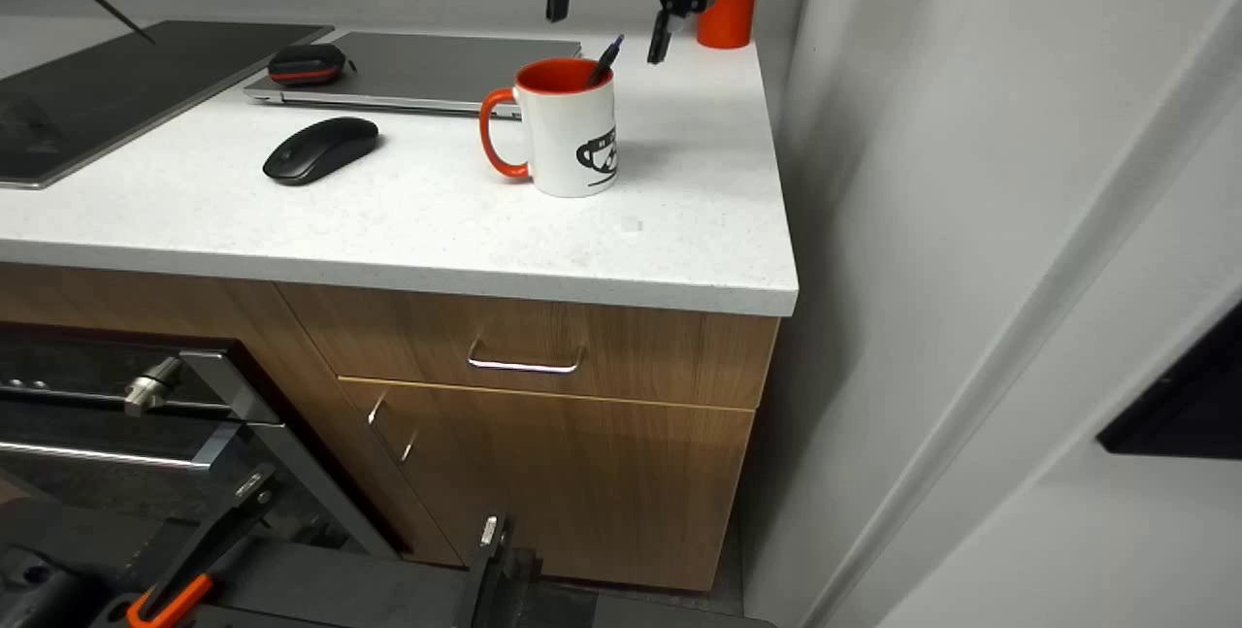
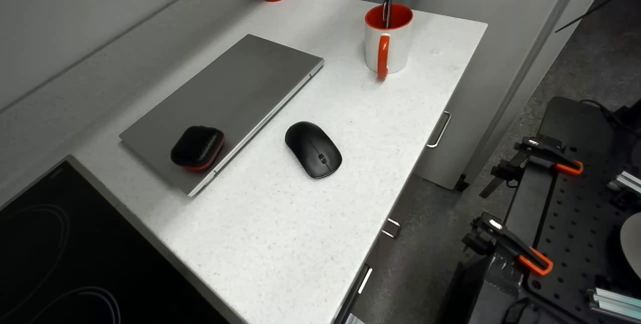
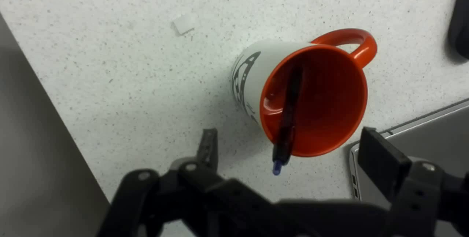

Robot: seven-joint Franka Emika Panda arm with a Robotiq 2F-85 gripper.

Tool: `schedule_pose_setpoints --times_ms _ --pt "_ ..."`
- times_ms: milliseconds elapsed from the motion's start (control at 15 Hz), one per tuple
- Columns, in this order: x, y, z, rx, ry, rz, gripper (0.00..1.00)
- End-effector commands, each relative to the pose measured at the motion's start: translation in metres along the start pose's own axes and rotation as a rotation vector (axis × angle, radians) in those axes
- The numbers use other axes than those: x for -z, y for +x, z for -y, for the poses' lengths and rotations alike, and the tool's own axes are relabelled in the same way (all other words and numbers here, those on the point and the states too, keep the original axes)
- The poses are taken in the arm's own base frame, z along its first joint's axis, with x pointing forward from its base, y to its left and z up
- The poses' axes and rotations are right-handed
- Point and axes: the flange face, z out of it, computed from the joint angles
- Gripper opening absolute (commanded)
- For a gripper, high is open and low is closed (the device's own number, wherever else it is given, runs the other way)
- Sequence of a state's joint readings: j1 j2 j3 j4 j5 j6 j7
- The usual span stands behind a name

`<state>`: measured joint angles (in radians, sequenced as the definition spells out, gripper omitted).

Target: Pick up the pen from the mug cup and put it on the table.

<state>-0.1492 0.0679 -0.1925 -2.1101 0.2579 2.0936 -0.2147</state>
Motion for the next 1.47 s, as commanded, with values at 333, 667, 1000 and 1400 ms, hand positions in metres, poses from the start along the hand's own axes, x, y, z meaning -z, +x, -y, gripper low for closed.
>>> schedule_pose_setpoints --times_ms 333,667,1000,1400 --pt "0.002 0.019 -0.007 -0.043 0.077 -0.019 0.63" --pt "0.000 0.022 -0.008 -0.046 0.082 -0.019 0.23" --pt "0.002 0.022 -0.010 -0.049 0.085 -0.020 0.00" --pt "0.016 0.011 -0.007 -0.033 0.057 -0.030 0.03"
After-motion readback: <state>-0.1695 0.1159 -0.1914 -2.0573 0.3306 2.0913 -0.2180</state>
